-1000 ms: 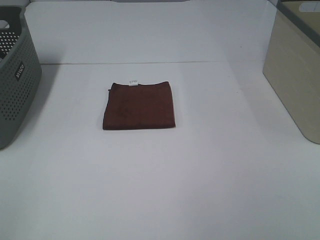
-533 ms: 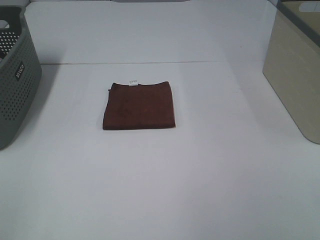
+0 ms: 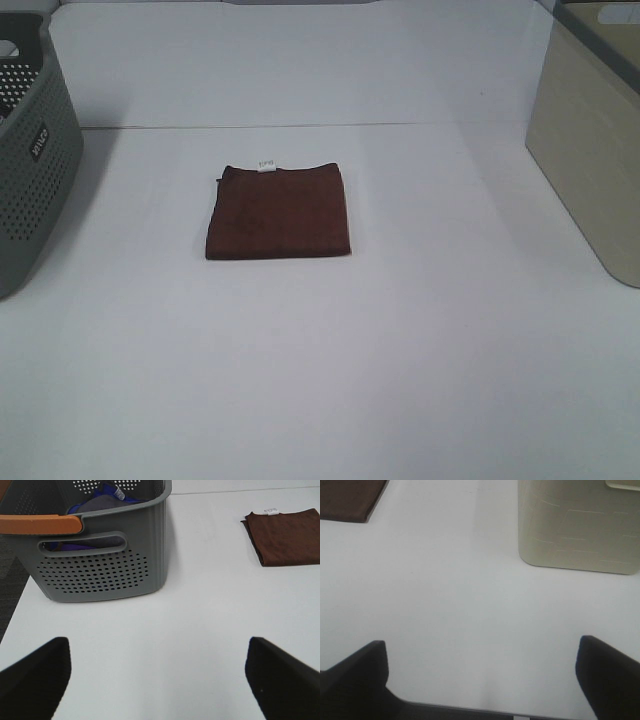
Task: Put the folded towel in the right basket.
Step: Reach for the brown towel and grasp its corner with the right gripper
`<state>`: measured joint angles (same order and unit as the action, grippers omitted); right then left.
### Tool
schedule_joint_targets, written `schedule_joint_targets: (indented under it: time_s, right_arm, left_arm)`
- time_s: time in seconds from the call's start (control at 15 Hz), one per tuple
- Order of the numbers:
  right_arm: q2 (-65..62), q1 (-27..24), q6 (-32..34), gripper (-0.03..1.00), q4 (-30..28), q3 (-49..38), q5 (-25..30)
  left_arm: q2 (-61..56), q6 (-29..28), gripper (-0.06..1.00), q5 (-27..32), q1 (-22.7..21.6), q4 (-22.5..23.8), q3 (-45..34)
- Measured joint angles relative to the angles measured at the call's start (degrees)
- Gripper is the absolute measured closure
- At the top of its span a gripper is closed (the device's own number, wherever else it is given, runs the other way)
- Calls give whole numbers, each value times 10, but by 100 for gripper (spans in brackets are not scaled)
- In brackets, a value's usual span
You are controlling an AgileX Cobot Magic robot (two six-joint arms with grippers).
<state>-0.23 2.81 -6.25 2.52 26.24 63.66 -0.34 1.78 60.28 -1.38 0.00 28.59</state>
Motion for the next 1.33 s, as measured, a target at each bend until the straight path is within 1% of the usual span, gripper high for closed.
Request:
schedule_joint_targets:
  time_s: [1.33]
  right_arm:
    - [0, 0, 0, -1, 0, 0, 0]
  left_arm:
    - [0, 0, 6, 0, 0, 0, 0]
